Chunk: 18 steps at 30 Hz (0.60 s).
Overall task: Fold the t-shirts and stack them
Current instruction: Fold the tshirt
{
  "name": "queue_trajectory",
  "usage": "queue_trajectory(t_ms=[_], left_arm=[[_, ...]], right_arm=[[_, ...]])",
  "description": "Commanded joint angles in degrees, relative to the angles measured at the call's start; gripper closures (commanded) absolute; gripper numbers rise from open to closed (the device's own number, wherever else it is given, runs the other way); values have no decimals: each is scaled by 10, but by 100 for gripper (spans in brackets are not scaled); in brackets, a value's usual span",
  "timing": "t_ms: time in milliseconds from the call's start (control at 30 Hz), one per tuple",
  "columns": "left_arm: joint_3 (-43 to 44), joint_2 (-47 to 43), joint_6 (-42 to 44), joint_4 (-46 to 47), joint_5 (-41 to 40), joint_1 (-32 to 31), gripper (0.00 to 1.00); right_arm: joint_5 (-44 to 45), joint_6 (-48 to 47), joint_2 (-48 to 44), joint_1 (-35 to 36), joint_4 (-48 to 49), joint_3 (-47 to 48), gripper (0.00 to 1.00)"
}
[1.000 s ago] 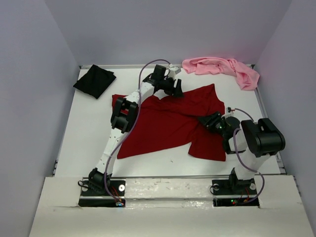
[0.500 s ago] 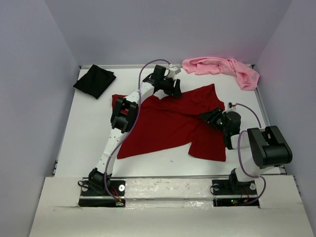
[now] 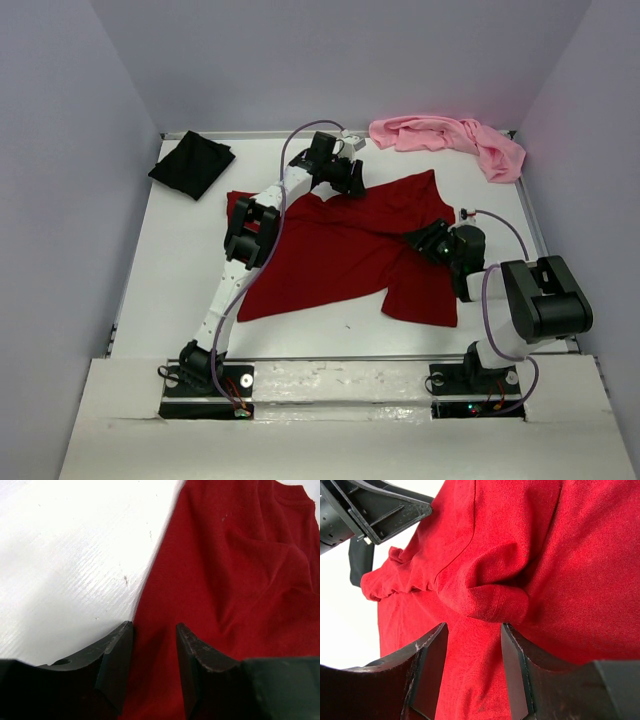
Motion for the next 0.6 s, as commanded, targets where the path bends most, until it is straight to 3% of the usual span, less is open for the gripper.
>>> queue_trajectory(t_ms=[0,300,400,467,500,567], left_arm=[[28,-11,4,-5,0,2,51],[22,-19,13,-12,-13,1,71],[21,-20,17,-15,-15,2,74],[22,-22,20,-17,-21,2,74],[21,-22,21,-18,-22,2,74],[21,-23,22,-20,-27,3,75]], right_arm=[[20,-17,-3,6,11,17,48],[19,-8,52,11,36,40,49],[23,-7,62,17,36,49,57],[23,-4,74,17,41,56,67],[23,-4,77,17,42,59,85],[22,-2,82,22,46,64,100]])
